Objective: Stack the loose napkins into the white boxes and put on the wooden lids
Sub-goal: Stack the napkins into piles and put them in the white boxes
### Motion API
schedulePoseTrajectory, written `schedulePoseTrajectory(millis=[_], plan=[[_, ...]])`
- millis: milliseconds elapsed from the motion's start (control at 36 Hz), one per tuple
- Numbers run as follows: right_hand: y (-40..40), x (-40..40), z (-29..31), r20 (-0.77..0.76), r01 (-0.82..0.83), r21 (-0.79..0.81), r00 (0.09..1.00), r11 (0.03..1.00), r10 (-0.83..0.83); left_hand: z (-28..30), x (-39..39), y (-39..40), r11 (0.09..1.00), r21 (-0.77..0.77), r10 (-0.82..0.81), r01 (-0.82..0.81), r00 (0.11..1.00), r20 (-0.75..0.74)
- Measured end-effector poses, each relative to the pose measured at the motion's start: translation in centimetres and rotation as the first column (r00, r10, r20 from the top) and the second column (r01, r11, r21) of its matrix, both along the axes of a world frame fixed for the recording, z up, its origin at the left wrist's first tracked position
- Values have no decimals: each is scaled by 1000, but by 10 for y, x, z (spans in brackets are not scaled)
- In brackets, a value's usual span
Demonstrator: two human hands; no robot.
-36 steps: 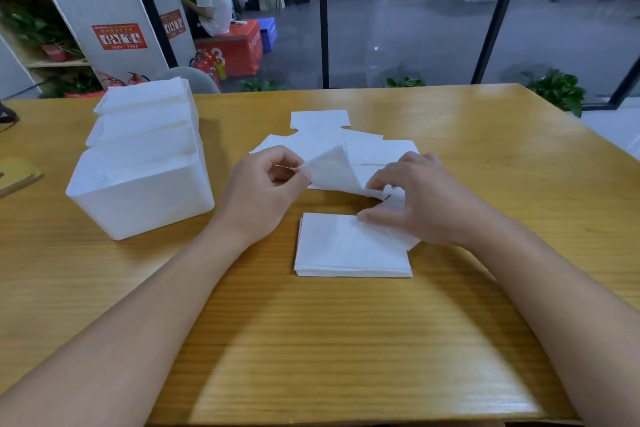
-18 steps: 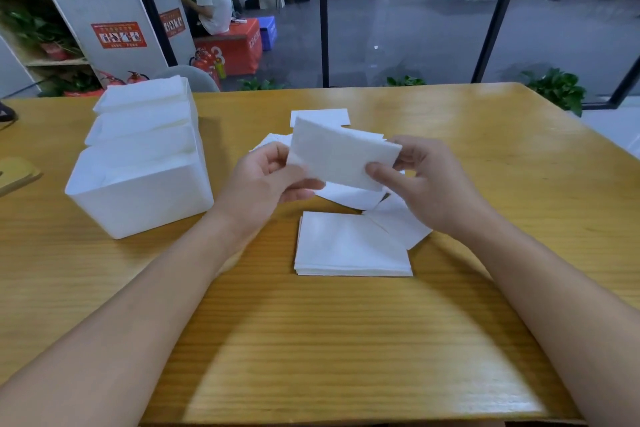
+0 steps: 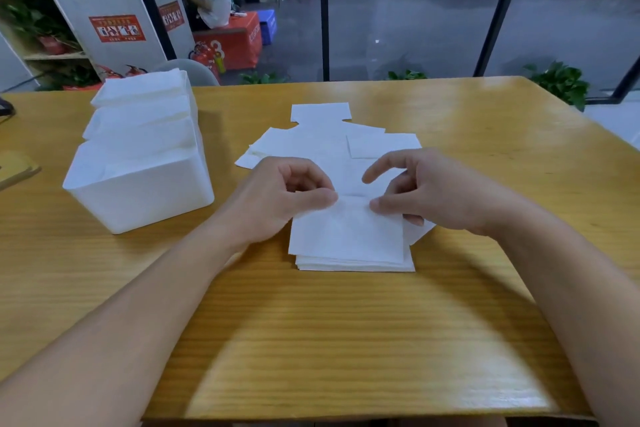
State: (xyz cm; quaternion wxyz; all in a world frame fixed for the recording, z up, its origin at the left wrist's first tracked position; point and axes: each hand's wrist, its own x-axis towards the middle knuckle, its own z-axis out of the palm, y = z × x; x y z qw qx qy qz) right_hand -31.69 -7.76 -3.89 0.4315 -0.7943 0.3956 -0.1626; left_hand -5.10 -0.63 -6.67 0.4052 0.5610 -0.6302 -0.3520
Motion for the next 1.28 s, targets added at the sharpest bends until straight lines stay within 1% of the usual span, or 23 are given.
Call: schedulePoseTrajectory(millis=[83, 167, 278, 361, 417, 500, 583, 667, 806, 917, 1000, 1111, 1194, 1278], plan=[[-2, 0, -3, -39, 5, 10, 999, 1000, -4, -2, -1, 0, 1000, 7, -6, 5, 998, 69], [-6, -1, -6, -100, 8, -62, 995, 998, -14, -3, -1, -1, 1000, -3, -3, 3, 990, 140], [-11, -7, -5, -142, 10, -88, 990, 996, -23, -5, 1, -2, 1000, -18, 7, -3, 977, 213], [-22, -19, -3, -187, 61, -222, 977, 973, -104, -9, 1, -1, 999, -41, 18, -7, 961, 275], [-28, -29, -3, -245, 47, -286, 962, 957, -120, -10, 1, -2, 999, -51, 23, -9, 959, 284], [-34, -37, -6, -267, 36, -300, 956, 953, -120, -9, 1, -3, 999, -50, 15, -2, 965, 261], [-35, -33, -11, -294, -33, -329, 953, 944, -69, -10, 0, -3, 999, -32, 12, -4, 965, 261], [-34, -29, -16, -251, -67, -276, 968, 959, -4, -12, -1, -3, 1000, -27, 3, 5, 960, 282], [-36, -25, -23, -224, -92, -331, 974, 939, 17, -12, -1, -1, 998, -68, 16, 6, 949, 315], [-38, -24, -26, -258, -120, -304, 965, 945, 40, -15, 0, -2, 998, -50, -24, 44, 934, 355], [-41, -26, -30, -274, -112, -331, 962, 937, 18, -17, 1, -3, 998, -45, -33, 52, 938, 346], [-43, -29, -29, -280, -67, -292, 960, 954, -18, -17, 1, -3, 997, -38, -51, 68, 933, 355], [-43, -31, -25, -308, -28, -292, 949, 956, -66, -17, 0, -2, 997, -30, -61, 75, 938, 341], [-42, -34, -16, -304, 8, -348, 945, 937, -121, -17, -1, -2, 997, -35, -58, 75, 938, 342]])
